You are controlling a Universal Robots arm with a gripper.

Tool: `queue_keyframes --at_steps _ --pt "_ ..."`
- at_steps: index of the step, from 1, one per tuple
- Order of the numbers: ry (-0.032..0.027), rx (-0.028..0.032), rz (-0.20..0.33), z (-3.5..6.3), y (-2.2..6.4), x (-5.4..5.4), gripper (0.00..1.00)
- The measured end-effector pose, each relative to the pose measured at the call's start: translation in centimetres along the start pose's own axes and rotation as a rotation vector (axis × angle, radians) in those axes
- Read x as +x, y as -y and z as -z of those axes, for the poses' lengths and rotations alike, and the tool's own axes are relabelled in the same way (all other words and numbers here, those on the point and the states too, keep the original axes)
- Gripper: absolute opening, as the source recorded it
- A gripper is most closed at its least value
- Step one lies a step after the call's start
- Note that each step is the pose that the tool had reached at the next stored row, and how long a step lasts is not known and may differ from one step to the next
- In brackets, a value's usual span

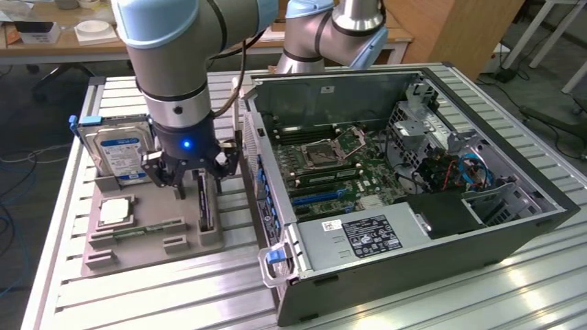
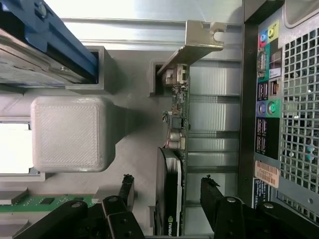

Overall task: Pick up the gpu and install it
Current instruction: 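Pick up the gpu and move the gpu toward the slot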

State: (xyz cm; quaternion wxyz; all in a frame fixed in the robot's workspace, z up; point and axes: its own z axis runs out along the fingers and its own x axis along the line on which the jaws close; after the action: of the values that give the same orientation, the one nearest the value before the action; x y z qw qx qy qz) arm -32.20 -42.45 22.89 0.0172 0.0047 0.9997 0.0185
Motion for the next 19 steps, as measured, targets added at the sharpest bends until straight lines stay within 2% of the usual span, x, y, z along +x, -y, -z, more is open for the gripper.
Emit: queue_keyframes --at_steps 4,10,14,19 --pt "0.0008 0.0012 -0.029 -0.37 0.0 0.0 0.65" --pt "0.0009 0.0011 -0.029 -0.38 0.0 0.0 0.65" --pt "0.0011 0.001 -0.029 -1.01 -0.02 0.02 0.65" --pt "0.001 0.0011 -0.029 -1.04 -0.01 0.02 0.65"
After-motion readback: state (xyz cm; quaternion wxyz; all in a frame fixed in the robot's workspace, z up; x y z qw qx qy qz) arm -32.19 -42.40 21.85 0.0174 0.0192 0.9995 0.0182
